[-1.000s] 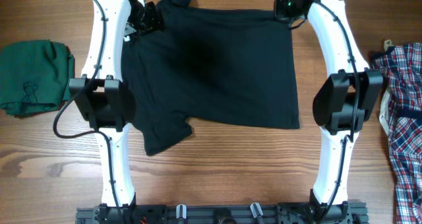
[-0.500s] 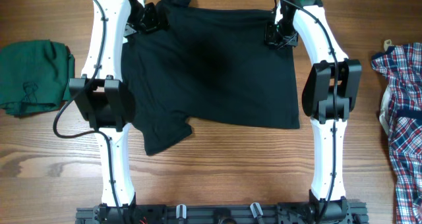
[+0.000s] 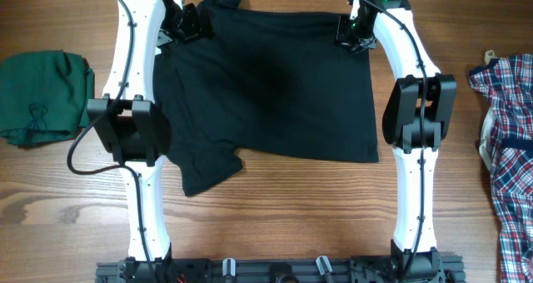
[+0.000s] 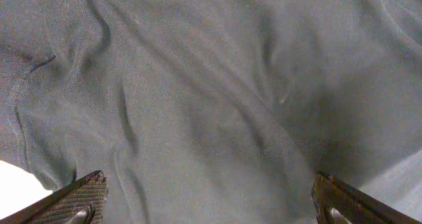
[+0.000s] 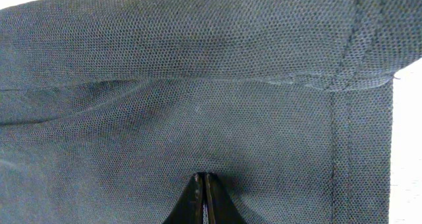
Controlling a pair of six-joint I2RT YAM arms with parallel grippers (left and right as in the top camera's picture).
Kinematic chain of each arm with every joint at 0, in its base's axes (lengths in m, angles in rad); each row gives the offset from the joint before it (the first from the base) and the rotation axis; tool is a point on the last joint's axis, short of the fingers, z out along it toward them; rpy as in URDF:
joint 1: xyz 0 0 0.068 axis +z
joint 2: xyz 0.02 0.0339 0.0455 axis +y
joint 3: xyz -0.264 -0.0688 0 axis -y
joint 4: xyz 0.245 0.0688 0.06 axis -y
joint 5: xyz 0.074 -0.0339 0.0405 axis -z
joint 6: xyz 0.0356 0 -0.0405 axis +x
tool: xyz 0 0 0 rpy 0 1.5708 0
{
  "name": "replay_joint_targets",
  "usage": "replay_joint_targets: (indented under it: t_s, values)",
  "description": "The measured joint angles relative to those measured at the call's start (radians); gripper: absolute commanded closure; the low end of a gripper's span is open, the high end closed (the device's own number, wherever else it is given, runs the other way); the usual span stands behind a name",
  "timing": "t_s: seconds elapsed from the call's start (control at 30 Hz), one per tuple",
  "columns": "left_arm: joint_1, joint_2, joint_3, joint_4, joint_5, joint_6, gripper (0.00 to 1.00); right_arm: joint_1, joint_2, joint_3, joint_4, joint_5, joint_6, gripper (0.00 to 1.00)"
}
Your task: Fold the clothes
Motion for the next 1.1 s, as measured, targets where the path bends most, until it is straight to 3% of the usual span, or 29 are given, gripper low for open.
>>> replay_joint_targets:
  t_s: [0.5, 0.67, 0.7, 0.77, 0.8, 0.83, 1.0, 1.1]
  values:
    - [0.0, 0.0, 0.0, -0.015, 0.0, 0.0, 0.0, -0.013, 0.036, 0.0, 0.254, 0.088, -0.035, 0.96]
    - [0.0, 0.0, 0.0, -0.015, -0.005, 0.0, 0.0, -0.013, 0.039, 0.0, 0.27, 0.107, -0.035, 0.96]
    - [0.0, 0.0, 0.0, -0.015, -0.01, 0.0, 0.0, -0.013, 0.04, 0.0, 0.272, 0.111, -0.035, 0.68]
    - [0.0, 0.0, 0.0, -0.008, -0.021, 0.0, 0.01, -0.016, 0.04, 0.0, 0.296, 0.094, -0.076, 0.42]
    - [0.0, 0.0, 0.0, 0.005, -0.034, 0.0, 0.0, -0.017, 0.039, 0.0, 0.304, 0.09, -0.096, 0.13]
    - [0.0, 0.0, 0.0, 0.025, -0.047, 0.0, 0.0, -0.019, 0.037, -0.002, 0.307, 0.087, -0.116, 0.02]
    - [0.018, -0.005, 0.0, 0.054, -0.071, -0.029, 0.0, -0.049, -0.123, -0.028, 0.233, 0.099, -0.135, 0.0]
    - [0.045, -0.088, -0.005, 0.045, -0.092, -0.062, 0.0, -0.055, -0.298, -0.027, 0.071, 0.099, -0.131, 0.0]
